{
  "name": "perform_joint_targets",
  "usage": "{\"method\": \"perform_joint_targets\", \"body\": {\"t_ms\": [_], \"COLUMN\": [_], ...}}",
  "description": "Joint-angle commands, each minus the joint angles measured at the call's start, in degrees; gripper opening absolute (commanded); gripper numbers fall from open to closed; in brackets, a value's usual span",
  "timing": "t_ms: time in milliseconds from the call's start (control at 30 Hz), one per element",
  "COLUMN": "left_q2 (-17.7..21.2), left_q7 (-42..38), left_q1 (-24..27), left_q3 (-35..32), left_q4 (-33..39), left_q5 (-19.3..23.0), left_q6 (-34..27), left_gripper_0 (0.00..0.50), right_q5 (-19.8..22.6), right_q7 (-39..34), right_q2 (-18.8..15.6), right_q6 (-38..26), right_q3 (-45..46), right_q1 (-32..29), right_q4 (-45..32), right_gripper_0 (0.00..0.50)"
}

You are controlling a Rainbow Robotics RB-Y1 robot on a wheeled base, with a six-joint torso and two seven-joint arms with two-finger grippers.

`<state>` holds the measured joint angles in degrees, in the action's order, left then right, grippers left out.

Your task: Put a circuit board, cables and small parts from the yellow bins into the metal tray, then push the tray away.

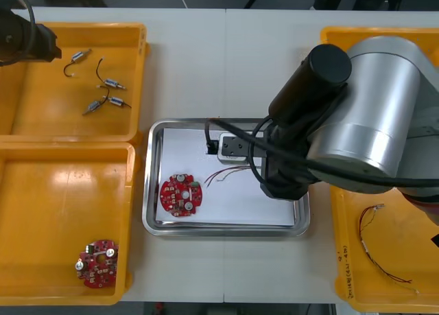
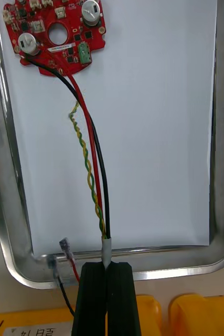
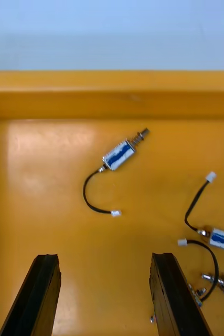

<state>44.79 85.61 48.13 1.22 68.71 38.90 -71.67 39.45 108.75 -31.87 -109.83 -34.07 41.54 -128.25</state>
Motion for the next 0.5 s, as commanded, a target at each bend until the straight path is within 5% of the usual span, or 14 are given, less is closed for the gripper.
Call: {"method": "perform_joint_targets", "body": {"t_ms": [33, 500], "left_q2": [-1.1, -3.1], "left_q7": [8.9, 11.0], "left_q1": [4.2, 4.8], "left_q3": [0.0, 4.6], "left_q4": [-2.3, -9.5], "left_q5": [-1.3, -2.2], "left_q6": [4.9, 14.5], "left_gripper_0": [0.500, 0.500], "right_q5": [-1.8, -1.9], "right_q7": [1.5, 2.6], "right_q2": [0.4, 0.5], "right_q6": [-0.2, 5.9], "right_q3": [-4.3, -7.2], "right_q1": [2.0, 2.0], "right_q4": [1.6, 9.0], "right_gripper_0": [0.000, 0.000]}}
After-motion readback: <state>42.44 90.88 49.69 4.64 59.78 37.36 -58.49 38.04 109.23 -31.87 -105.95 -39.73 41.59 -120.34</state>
